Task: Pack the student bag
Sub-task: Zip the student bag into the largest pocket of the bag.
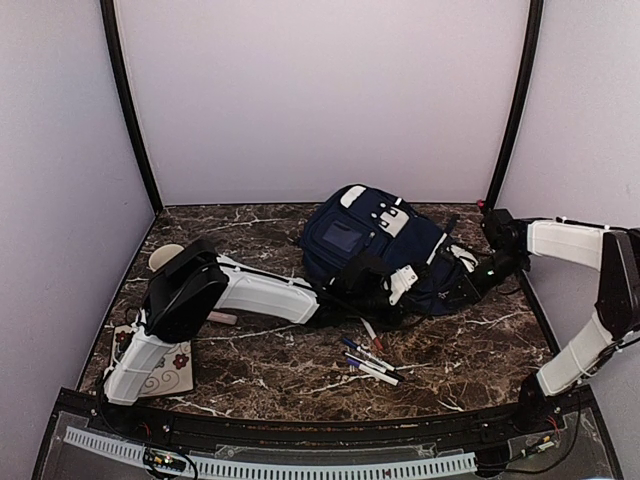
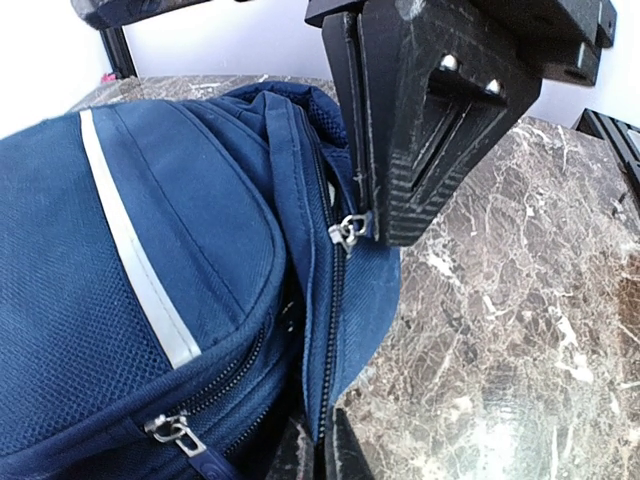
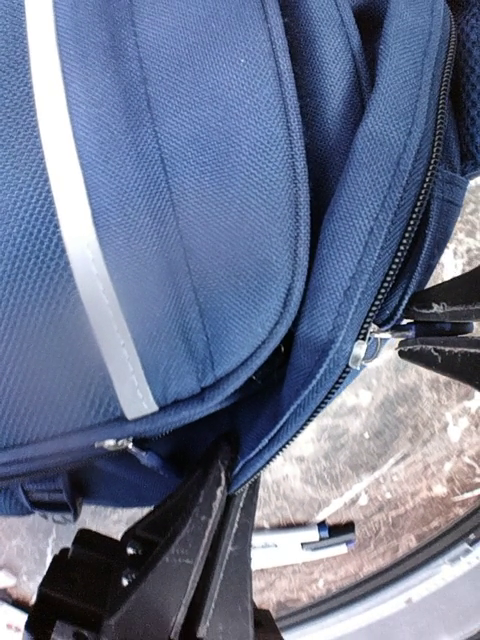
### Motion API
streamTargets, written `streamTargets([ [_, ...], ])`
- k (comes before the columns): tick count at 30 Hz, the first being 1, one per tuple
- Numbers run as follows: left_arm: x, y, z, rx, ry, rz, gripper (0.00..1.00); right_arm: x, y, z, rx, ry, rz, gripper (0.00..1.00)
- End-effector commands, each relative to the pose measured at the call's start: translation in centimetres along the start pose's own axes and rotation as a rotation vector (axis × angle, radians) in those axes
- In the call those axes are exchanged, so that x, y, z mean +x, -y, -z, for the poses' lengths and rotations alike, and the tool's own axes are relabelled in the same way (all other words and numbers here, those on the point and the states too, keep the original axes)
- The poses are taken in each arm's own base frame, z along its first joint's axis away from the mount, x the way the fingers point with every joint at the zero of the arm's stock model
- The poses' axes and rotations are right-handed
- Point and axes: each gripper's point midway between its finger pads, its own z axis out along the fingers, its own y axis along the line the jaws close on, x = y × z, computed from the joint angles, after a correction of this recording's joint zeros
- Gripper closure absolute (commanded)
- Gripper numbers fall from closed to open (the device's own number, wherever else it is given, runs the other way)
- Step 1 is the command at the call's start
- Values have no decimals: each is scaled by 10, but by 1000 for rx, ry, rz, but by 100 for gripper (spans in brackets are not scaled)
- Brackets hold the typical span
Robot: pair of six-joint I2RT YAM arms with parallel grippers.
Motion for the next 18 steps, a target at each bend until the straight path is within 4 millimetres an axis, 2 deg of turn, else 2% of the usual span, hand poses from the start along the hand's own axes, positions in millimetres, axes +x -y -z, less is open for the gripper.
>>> streamTargets([
  [1, -20, -4, 30, -14, -23, 0, 100, 15, 29, 33, 141, -85, -71, 100],
  [5, -31, -5, 27, -17, 11, -8, 100, 8, -2, 31, 133, -112, 5, 100],
  [9, -53, 5, 22, 10, 61, -57, 100, 3, -31, 8, 83, -161, 67, 100],
  [11, -57, 9, 18, 14, 62, -87, 100, -8, -45, 1, 17, -153, 61, 100],
  [15, -57, 13, 16, 4, 64, -118, 100, -43, -72, 3, -139, -90, 54, 100],
  [18, -57, 13, 16, -9, 65, -117, 100, -51, -77, -4, -180, -100, 51, 100],
])
